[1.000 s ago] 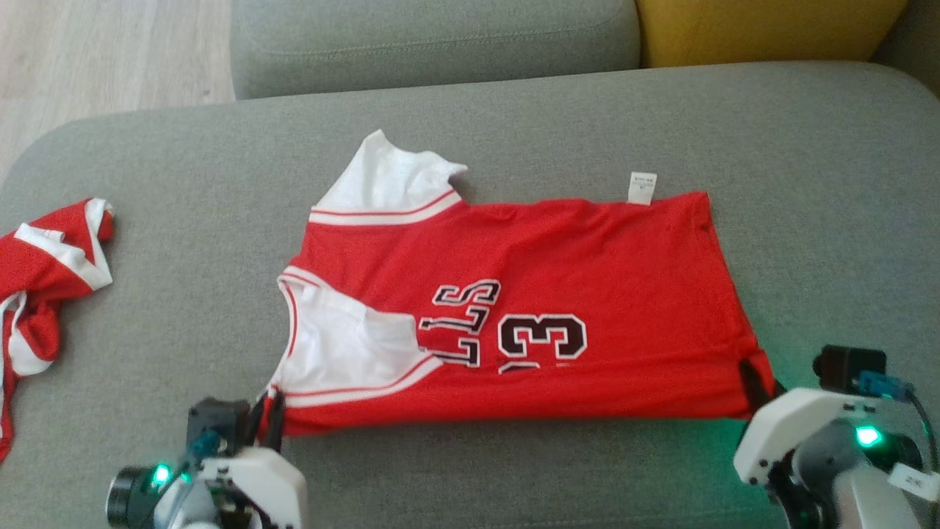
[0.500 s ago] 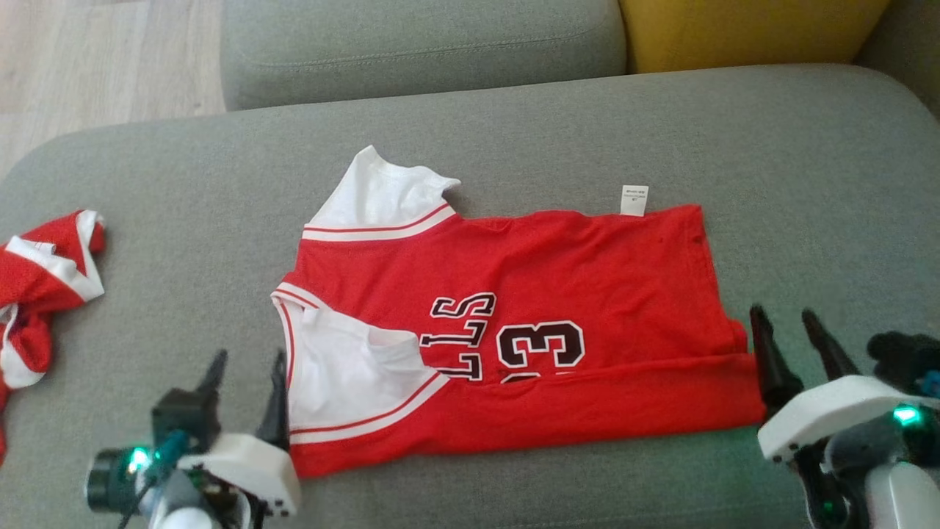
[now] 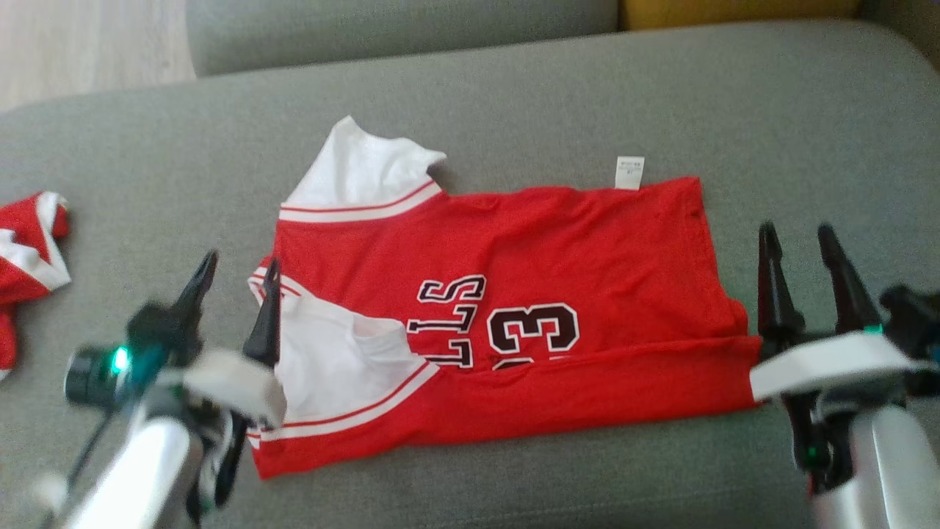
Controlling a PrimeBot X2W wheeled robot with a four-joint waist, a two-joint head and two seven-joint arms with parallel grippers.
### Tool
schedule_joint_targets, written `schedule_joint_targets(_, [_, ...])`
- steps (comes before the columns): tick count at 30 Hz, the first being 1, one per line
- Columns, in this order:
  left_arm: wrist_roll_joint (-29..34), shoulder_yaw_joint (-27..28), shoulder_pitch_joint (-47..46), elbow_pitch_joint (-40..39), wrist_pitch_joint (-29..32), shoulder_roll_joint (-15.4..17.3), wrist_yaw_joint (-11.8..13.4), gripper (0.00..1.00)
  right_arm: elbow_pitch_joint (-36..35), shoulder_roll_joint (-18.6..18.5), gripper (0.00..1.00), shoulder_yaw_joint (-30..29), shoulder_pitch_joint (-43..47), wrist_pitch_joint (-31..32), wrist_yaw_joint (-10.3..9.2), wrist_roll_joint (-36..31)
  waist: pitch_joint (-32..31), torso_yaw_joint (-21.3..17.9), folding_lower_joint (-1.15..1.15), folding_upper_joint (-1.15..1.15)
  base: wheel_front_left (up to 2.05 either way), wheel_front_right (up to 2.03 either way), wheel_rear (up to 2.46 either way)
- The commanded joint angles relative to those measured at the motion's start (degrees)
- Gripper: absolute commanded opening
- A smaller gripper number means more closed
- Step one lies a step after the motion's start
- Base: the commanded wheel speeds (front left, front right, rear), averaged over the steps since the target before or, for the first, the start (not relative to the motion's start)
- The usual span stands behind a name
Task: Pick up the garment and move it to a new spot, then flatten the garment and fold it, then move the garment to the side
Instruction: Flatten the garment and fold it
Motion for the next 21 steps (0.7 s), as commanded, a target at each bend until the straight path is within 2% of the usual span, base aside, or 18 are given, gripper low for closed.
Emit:
schedule_joint_targets(1, [0.97,0.60,-8.64,0.57,4.50,3.07,-2.50,1.00,-1.51,-0.29,1.00,1.48,-5.17,0.45,0.39,-1.93,3.07,-0.75,0.00,0.00,0.00,0.00,0.00])
schedule_joint_targets(3, [1.85,-1.08,-13.58,2.81,8.52,4.51,-5.37,1.00,-1.02,-0.29,1.00,1.35,-7.37,1.69,0.39,-3.24,5.06,-1.43,0.00,0.00,0.00,0.00,0.00])
schedule_joint_targets(8, [2.71,-4.50,-27.10,10.29,16.04,6.97,-14.77,1.00,0.64,-0.54,1.00,2.61,-13.66,5.39,0.39,-6.51,9.85,-3.99,0.00,0.00,0.00,0.00,0.00])
schedule_joint_targets(11, [1.87,-5.01,-34.24,16.23,19.41,7.94,-19.03,1.00,1.48,-0.59,1.00,4.70,-17.11,6.94,0.39,-6.90,12.28,-6.01,0.00,0.00,0.00,0.00,0.00])
schedule_joint_targets(15, [1.60,-8.40,-42.81,22.47,24.68,9.47,-21.86,1.00,1.89,-0.83,1.00,6.71,-20.77,7.98,0.39,-7.01,15.63,-7.96,0.00,0.00,0.00,0.00,0.00])
schedule_joint_targets(21, [-0.18,-14.54,-50.98,29.51,27.15,11.35,-22.38,1.00,2.46,-1.43,1.00,9.20,-23.52,8.47,0.39,-6.38,18.49,-10.29,0.00,0.00,0.00,0.00,0.00])
